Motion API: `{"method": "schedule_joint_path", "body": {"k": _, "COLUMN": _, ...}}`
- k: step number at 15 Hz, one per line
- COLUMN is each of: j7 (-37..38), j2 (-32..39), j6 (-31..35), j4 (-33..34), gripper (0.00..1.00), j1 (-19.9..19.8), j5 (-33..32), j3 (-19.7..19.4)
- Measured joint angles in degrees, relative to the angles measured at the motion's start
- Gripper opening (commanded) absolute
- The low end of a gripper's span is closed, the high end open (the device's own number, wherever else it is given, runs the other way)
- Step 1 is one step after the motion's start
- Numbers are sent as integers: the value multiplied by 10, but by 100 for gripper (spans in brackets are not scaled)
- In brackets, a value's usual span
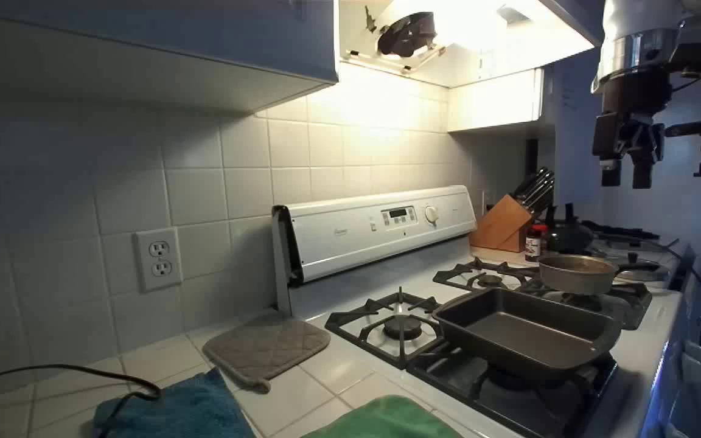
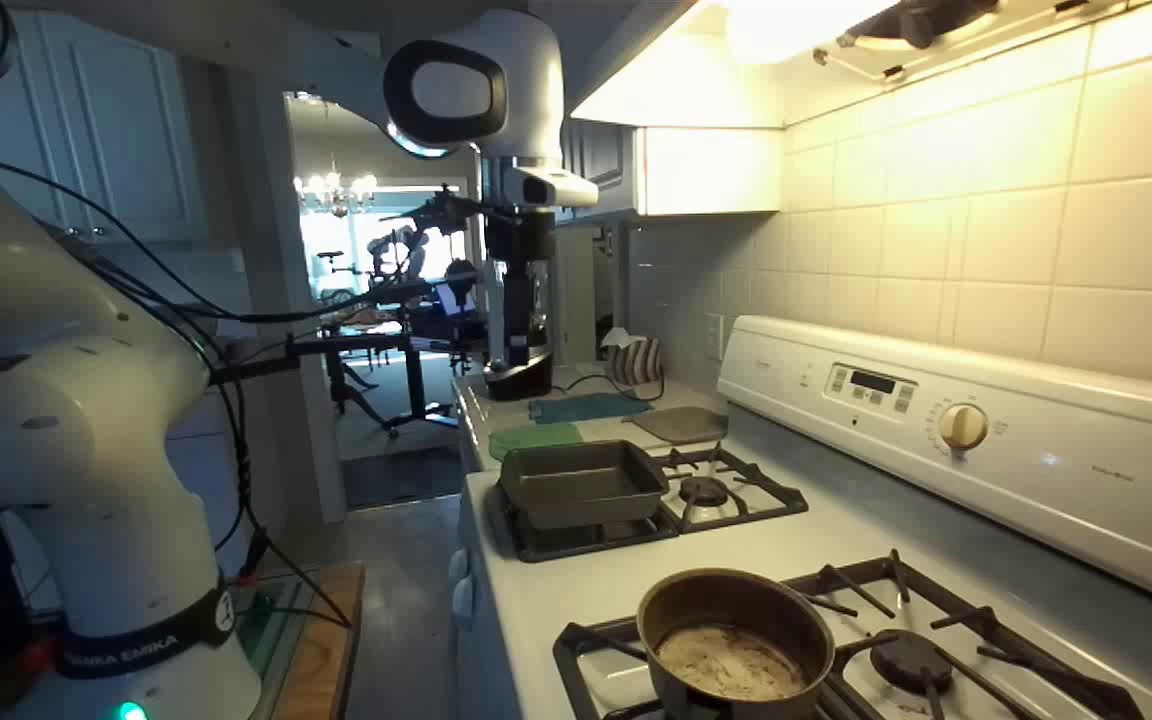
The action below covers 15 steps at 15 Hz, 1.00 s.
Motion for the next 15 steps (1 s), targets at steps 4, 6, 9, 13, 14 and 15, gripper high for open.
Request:
{"method": "schedule_joint_path", "body": {"k": 4, "j7": 0, "j2": 0, "j6": 0, "j4": 0, "gripper": 100, "j1": 0, "j5": 0, "j3": 0}}
{"method": "schedule_joint_path", "body": {"k": 6, "j7": 0, "j2": 0, "j6": 0, "j4": 0, "gripper": 100, "j1": 0, "j5": 0, "j3": 0}}
{"method": "schedule_joint_path", "body": {"k": 9, "j7": 0, "j2": 0, "j6": 0, "j4": 0, "gripper": 100, "j1": 0, "j5": 0, "j3": 0}}
{"method": "schedule_joint_path", "body": {"k": 13, "j7": 0, "j2": 1, "j6": 3, "j4": 0, "gripper": 100, "j1": -3, "j5": -2, "j3": 0}}
{"method": "schedule_joint_path", "body": {"k": 14, "j7": 1, "j2": 3, "j6": 8, "j4": 0, "gripper": 100, "j1": -8, "j5": -3, "j3": -1}}
{"method": "schedule_joint_path", "body": {"k": 15, "j7": 2, "j2": 5, "j6": 20, "j4": 0, "gripper": 100, "j1": -16, "j5": -5, "j3": -4}}
